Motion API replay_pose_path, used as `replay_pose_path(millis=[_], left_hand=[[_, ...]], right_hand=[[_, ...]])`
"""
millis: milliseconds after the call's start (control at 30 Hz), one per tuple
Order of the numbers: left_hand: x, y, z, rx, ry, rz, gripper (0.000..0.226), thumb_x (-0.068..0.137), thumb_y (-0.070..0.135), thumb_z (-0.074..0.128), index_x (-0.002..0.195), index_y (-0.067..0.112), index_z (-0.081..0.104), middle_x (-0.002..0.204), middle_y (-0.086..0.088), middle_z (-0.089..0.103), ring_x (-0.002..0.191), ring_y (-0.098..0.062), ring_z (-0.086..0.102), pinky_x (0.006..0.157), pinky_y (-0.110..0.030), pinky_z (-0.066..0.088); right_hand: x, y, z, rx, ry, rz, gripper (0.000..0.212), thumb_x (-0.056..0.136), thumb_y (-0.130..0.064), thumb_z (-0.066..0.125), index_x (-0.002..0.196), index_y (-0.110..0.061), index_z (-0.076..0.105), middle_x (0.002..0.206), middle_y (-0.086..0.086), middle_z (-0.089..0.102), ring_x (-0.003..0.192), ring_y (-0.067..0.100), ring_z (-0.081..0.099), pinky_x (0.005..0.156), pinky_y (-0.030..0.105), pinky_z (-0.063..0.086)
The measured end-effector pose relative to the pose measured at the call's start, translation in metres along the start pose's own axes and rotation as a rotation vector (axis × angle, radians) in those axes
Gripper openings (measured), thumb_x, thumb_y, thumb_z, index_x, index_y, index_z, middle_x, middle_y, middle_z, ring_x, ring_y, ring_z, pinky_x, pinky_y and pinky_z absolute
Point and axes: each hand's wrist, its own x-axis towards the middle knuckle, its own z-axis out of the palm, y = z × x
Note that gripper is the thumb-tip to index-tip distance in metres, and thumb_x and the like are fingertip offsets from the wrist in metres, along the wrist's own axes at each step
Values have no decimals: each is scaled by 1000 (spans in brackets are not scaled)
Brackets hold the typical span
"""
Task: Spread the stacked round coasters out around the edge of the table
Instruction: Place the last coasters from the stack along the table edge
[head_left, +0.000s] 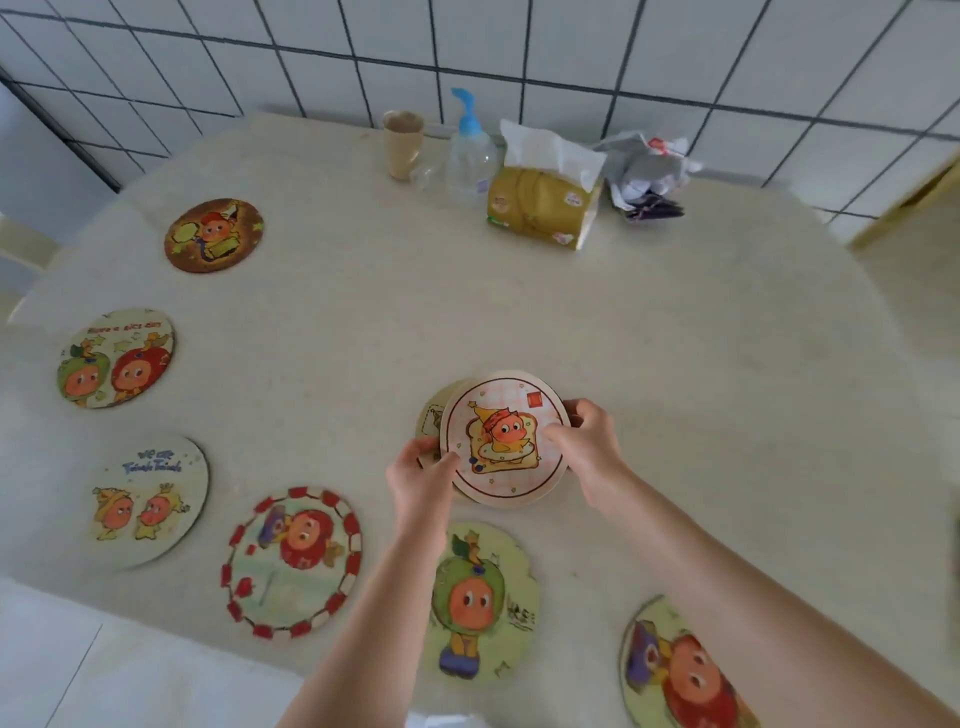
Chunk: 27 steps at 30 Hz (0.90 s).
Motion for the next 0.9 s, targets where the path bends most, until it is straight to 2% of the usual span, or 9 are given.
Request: replay_pose_path(millis=[100,267,367,533,633,767,833,900], left_hand=[[-49,-31,47,0,-21,-5,23,73,4,67,82,25,65,87,9,68,82,-5,61,61,-20,42],[-135,-74,140,105,-192,0,19,76,8,70,82,25,64,88,7,69,82,-7,63,62,-20,45],[-168,-86,181,189,-248,22,18,77,12,71,83,27,64,88,8,69,82,-8,65,69,-26,53],[-189,-88,215,279,-299,90,18,77,14,72,82,28,62,86,12,64,81,-5,61,66,-21,47],[-192,-87,230,325,-319,106,14,78,15,70,89,21,64,88,7,66,78,-5,59,59,-18,42],[-194,-90,244,383,-360,119,10,80,15,68,87,19,62,84,5,65,70,-5,57,55,-17,41],[-197,-92,247,437,-391,132,9,81,16,68,87,20,62,83,9,64,72,-6,58,55,-16,41],[-196,-93,250,524,-400,170,8,80,18,68,87,19,64,89,6,64,79,-14,60,59,-20,44]], right_hand=[[-8,30,-69,-17,40,0,28,74,-2,55,94,-20,64,79,-7,67,67,4,60,47,14,41],[-21,75,-203,-26,185,38,28,75,-1,54,94,-19,64,77,-10,65,66,3,59,47,17,39],[-24,91,-255,-15,246,67,28,75,2,54,95,-16,64,73,-8,64,63,7,59,46,19,41],[-17,98,-298,16,252,69,29,74,4,54,93,-14,65,72,-3,65,62,11,59,49,22,43],[-8,96,-313,-8,252,47,28,74,3,52,90,-16,65,72,-3,65,66,13,60,51,22,44],[0,100,-329,-48,262,46,26,74,3,53,90,-15,64,71,-5,63,62,9,57,48,21,40],[1,105,-335,-66,260,54,26,74,3,53,90,-15,64,71,-6,63,63,8,57,48,21,39],[4,106,-339,-79,270,60,26,74,3,53,88,-15,65,70,-7,63,63,7,57,48,20,38]])
